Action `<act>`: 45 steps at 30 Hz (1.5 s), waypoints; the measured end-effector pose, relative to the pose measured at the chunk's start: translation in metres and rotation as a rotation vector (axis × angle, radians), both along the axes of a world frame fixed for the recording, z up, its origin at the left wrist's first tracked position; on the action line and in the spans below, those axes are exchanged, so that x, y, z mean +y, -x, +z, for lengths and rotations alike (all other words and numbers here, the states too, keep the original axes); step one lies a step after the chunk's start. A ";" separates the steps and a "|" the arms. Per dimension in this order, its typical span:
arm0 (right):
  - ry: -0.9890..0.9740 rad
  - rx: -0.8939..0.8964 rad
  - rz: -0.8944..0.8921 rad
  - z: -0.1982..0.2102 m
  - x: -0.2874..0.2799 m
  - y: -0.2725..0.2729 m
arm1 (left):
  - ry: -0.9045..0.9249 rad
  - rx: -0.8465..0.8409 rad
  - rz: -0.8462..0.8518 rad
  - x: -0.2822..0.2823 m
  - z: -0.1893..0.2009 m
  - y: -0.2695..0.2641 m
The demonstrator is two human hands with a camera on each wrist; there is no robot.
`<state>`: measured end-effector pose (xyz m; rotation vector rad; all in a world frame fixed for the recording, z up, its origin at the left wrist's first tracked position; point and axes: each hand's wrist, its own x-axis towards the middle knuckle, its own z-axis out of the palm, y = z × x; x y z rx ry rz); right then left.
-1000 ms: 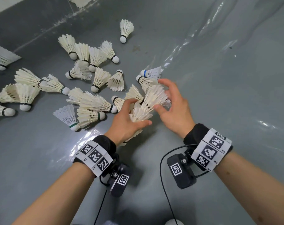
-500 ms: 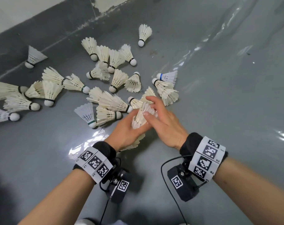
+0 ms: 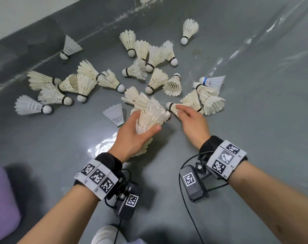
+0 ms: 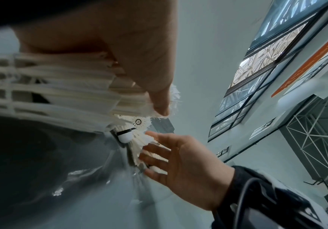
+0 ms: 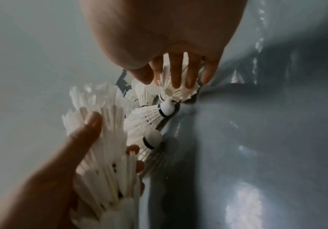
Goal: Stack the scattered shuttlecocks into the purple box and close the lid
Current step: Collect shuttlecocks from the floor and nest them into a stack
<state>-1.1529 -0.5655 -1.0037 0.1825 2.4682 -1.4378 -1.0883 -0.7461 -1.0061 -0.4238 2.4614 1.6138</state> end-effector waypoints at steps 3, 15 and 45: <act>0.063 0.161 -0.124 0.010 0.002 0.003 | 0.014 -0.011 -0.026 0.000 0.000 -0.002; 0.013 0.260 0.233 0.047 0.007 -0.018 | -0.043 -0.021 -0.158 0.024 0.011 0.008; -0.612 0.238 0.755 0.047 -0.095 0.044 | -0.307 0.163 0.316 -0.081 0.033 -0.012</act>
